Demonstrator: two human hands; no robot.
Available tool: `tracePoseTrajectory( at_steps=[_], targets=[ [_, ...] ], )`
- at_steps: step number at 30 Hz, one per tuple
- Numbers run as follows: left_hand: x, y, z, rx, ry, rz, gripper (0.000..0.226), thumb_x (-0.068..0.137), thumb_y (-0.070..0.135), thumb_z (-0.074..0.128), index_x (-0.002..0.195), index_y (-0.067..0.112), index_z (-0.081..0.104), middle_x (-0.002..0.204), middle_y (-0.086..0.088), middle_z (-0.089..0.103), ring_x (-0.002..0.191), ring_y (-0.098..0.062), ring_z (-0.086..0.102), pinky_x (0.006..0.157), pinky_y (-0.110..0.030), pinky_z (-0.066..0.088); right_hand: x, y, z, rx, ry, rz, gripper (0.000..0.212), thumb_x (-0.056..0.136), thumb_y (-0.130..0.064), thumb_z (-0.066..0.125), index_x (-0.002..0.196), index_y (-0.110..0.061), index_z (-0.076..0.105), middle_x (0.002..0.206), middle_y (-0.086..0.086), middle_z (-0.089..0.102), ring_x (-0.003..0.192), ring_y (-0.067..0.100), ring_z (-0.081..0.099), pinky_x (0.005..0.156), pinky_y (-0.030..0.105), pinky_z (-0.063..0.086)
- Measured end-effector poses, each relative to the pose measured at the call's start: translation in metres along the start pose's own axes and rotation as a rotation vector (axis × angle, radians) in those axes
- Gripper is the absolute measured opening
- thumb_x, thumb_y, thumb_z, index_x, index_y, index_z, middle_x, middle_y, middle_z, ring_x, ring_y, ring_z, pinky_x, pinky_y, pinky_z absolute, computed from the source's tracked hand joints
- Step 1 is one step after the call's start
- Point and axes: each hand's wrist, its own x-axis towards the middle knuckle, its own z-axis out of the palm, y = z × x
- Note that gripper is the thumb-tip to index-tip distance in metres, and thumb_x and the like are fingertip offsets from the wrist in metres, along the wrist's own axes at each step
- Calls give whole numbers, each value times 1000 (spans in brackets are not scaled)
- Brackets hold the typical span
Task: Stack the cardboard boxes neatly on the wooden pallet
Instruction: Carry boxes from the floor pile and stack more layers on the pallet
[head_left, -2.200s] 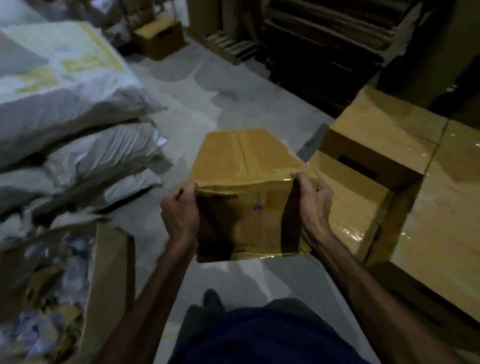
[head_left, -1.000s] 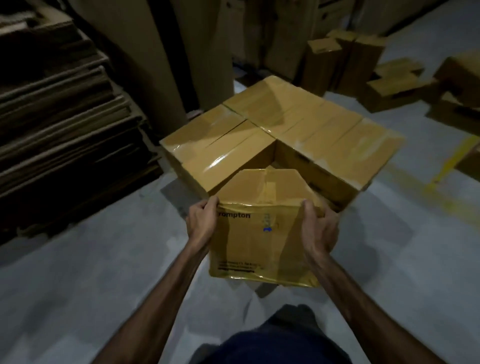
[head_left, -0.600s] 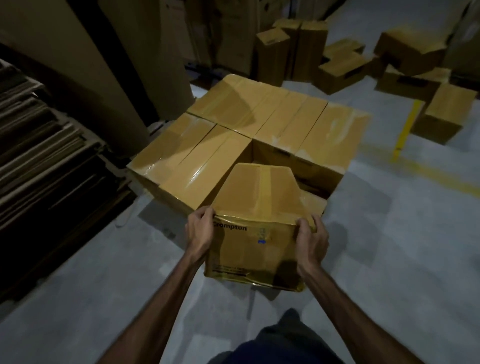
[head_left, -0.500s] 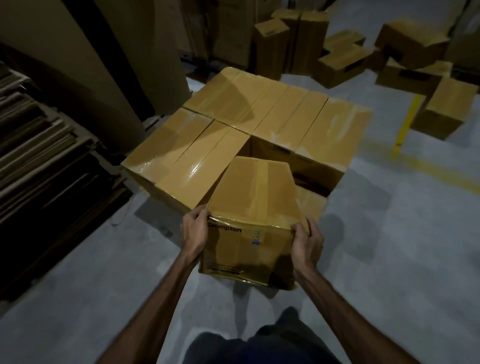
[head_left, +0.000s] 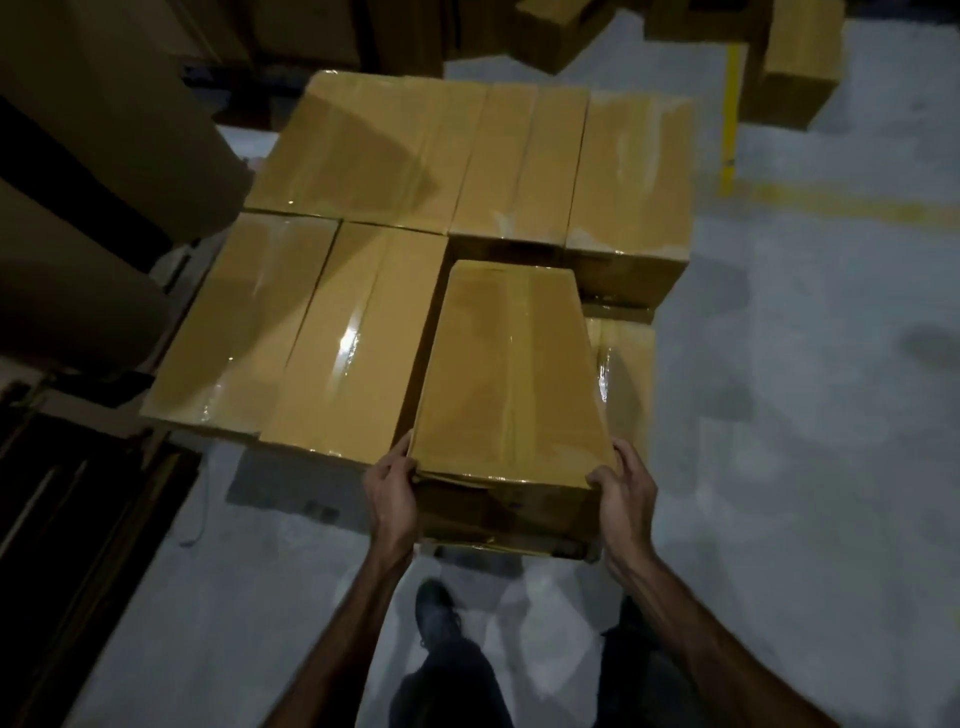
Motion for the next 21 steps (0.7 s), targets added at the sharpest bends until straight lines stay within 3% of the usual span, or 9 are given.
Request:
tracePoseTrajectory(
  at_steps=[3, 5, 8, 10, 12, 14, 16, 18, 21],
  targets=[
    [28, -29, -6, -11, -3, -29, 40, 107, 1, 41, 141, 5, 62, 131, 0, 68, 121, -18, 64, 95, -22, 54, 8, 22, 25, 16, 12, 34, 52, 89, 8, 60, 135, -16, 61, 151, -1, 55, 117, 5, 59, 72, 8, 46],
    [39, -51, -12, -1, -2, -37, 43, 106, -4, 38, 143, 2, 60, 135, 0, 66, 126, -17, 61, 97, -18, 52, 10, 38, 35, 29, 21, 48, 57, 88, 10, 59, 136, -20, 59, 152, -3, 53, 111, -4, 58, 67, 4, 46],
    [49, -78, -15, -3, 13, -55, 48, 105, -4, 35, 141, 10, 63, 125, 12, 70, 118, -1, 66, 101, -21, 54, 19, 73, 45, -3, -11, 61, 64, 79, 4, 60, 138, -20, 60, 151, 1, 58, 123, 18, 64, 69, 15, 54],
    [52, -92, -11, -25, 28, -58, 50, 105, -8, 34, 136, 20, 60, 113, 22, 67, 100, 17, 65, 88, -9, 53, 23, 93, 49, -23, -32, 95, 70, 77, 3, 61, 139, -28, 60, 149, -2, 61, 119, 15, 67, 72, 30, 61],
    [57, -102, -5, -64, 47, -60, 52, 105, -10, 32, 139, 20, 57, 120, 17, 66, 100, 14, 64, 77, -2, 48, 29, 110, 54, -34, -50, 136, 75, 79, 4, 62, 140, -39, 58, 148, -8, 61, 112, 13, 70, 79, 44, 65],
    [66, -117, 1, -83, 60, -90, 52, 105, -8, 34, 145, 15, 58, 131, 11, 65, 112, 0, 61, 79, -5, 48, 36, 125, 60, -16, -85, 158, 77, 82, 10, 59, 143, -36, 55, 148, -9, 60, 111, 16, 71, 76, 36, 62],
    [77, -132, 5, -73, 70, -86, 48, 107, -4, 37, 128, 24, 69, 116, 20, 72, 102, 5, 66, 77, -9, 50, 43, 139, 65, 16, -112, 185, 75, 84, 17, 53, 144, -27, 54, 143, -8, 64, 112, 12, 70, 73, 23, 57],
    [85, -143, 9, -51, 82, -84, 46, 110, 2, 40, 111, 36, 72, 99, 26, 76, 93, 8, 69, 79, -17, 54, 47, 147, 70, 27, -133, 208, 73, 85, 20, 51, 139, -28, 55, 135, -12, 66, 110, 7, 69, 72, 21, 57],
    [96, -157, 11, -1, 83, -78, 41, 111, 8, 41, 119, 34, 72, 106, 25, 75, 99, 7, 68, 88, -24, 56, 52, 155, 77, 38, -132, 206, 69, 84, 20, 50, 132, -30, 58, 132, -12, 69, 104, 4, 71, 72, 22, 57]
  ],
)
